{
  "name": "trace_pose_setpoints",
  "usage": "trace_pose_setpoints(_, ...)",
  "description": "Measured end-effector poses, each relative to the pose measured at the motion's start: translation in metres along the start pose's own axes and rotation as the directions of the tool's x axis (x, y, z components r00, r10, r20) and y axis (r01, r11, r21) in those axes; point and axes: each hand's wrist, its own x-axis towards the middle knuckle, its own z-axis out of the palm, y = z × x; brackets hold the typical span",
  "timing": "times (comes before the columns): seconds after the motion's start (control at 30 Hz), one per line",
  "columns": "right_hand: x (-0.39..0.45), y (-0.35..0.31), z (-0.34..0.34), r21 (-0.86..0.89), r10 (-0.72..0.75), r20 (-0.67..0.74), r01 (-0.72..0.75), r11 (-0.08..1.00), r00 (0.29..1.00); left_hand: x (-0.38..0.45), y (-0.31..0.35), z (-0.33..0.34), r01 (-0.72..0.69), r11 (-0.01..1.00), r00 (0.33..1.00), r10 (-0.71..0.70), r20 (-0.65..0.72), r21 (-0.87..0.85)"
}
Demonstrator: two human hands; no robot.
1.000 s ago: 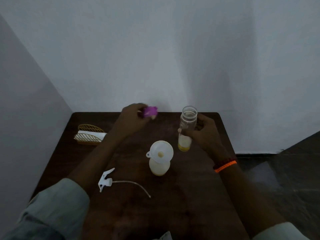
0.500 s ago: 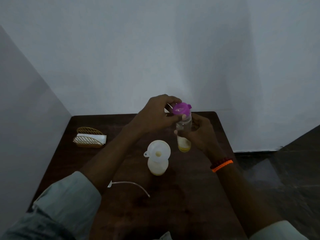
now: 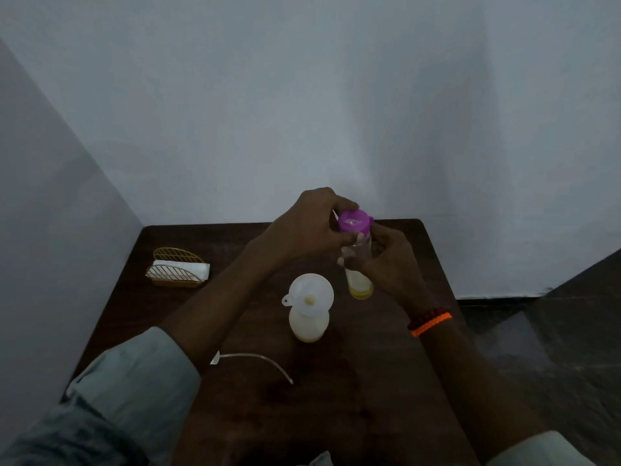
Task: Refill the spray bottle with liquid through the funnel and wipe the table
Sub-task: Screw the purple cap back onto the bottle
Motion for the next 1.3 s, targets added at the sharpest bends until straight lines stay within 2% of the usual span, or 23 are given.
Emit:
trace_pose_setpoints(0.23, -0.001, 0.003, -0.001, 0.003, 0.043, 0.011, -0.043, 0.999, 0.999, 0.002, -0.003, 0.004, -0.046, 0.995, 0.996, 0.053, 0.076, -0.089)
trace_pose_setpoints(0.57, 0.003, -0.003, -0.003, 0.009, 0.054, -0.022, -0.054, 0.998, 0.998, 0.003, 0.007, 0.018, -0.005, 0.972, 0.989, -0.030, -0.145, -0.235)
trace_pose_setpoints(0.83, 0.005, -0.002, -0.010, -0.023, 0.007, -0.012, -0.007, 1.000, 1.000, -0.004, -0.004, 0.011, 0.013, 0.943, 0.988, -0.063, -0.138, -0.333)
trace_pose_setpoints(1.03, 0.007, -0.002, -0.014, -0.030, -0.036, -0.040, 0.035, 0.999, 0.999, -0.008, -0.009, 0.011, -0.011, 0.944, 0.986, -0.045, -0.163, -0.331)
trace_pose_setpoints(1.3, 0.008, -0.008, -0.005, 0.001, 0.008, -0.004, -0.008, 1.000, 1.000, 0.002, 0.009, 0.016, 0.018, 0.934, 0.987, -0.074, -0.144, -0.356)
